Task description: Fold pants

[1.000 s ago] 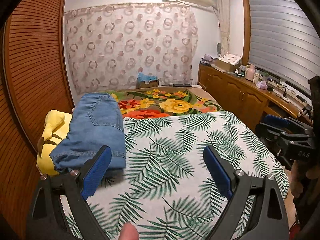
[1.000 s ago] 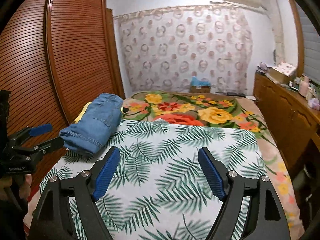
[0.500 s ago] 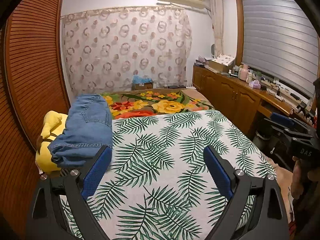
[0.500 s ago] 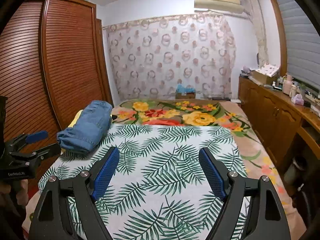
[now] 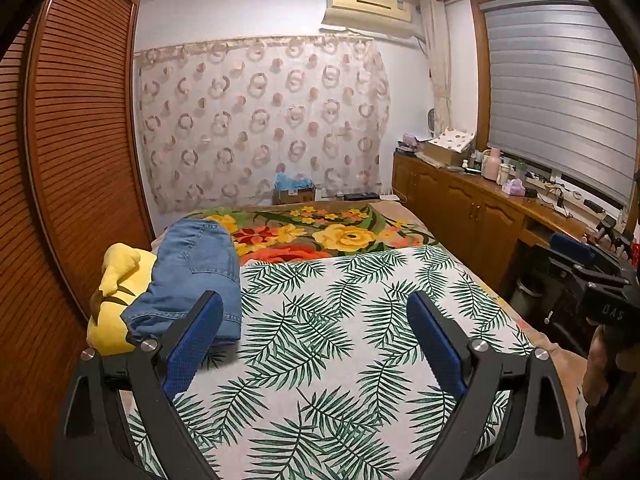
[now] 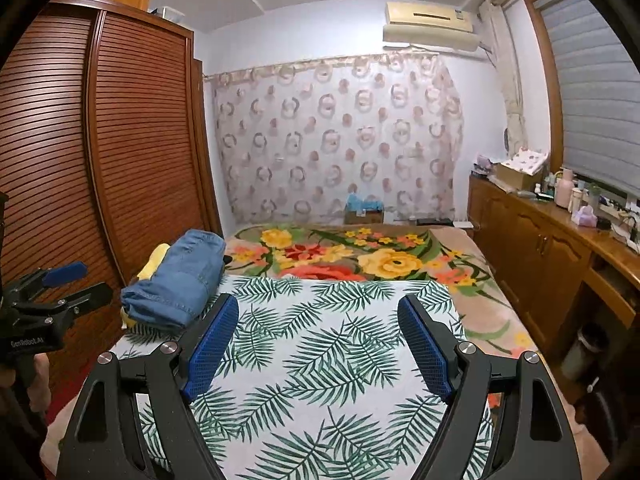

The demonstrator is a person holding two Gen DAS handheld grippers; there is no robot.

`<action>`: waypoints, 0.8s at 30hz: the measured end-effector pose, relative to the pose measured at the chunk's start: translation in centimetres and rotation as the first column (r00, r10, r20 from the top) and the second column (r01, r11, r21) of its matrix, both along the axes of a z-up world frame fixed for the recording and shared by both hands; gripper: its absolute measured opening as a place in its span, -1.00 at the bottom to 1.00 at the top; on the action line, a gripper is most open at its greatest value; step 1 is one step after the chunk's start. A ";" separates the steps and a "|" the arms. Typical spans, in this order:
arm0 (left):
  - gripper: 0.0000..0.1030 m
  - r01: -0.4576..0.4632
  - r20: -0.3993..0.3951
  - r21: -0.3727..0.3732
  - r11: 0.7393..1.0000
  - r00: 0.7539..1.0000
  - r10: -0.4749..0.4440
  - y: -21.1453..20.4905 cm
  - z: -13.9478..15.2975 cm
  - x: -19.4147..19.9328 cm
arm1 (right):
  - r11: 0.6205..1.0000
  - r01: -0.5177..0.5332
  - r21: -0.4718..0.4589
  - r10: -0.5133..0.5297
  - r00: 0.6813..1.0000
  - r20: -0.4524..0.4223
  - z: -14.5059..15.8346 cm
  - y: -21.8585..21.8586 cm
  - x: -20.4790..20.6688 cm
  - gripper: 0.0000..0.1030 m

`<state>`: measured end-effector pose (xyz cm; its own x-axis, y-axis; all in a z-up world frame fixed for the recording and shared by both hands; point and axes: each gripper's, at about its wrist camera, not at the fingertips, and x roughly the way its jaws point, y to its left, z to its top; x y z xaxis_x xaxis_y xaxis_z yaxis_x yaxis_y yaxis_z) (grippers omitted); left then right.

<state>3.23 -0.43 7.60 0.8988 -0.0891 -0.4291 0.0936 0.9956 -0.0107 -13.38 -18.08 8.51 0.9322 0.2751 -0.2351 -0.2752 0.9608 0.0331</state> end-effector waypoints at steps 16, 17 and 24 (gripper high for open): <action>0.82 -0.004 0.002 -0.001 1.000 1.000 0.004 0.2 0.2 0.0 | 1.000 0.011 -0.013 -0.011 1.000 0.011 -0.6 -1.0 0.7 0.62; 0.82 -0.003 0.001 0.000 1.000 1.000 0.003 0.2 0.1 0.0 | 1.000 0.010 -0.013 -0.009 1.000 0.012 -0.7 -1.0 0.7 0.62; 0.82 -0.003 0.002 0.004 1.000 1.000 0.003 0.2 0.2 -0.1 | 1.000 0.010 -0.012 -0.010 1.000 0.012 -0.7 -0.9 0.6 0.62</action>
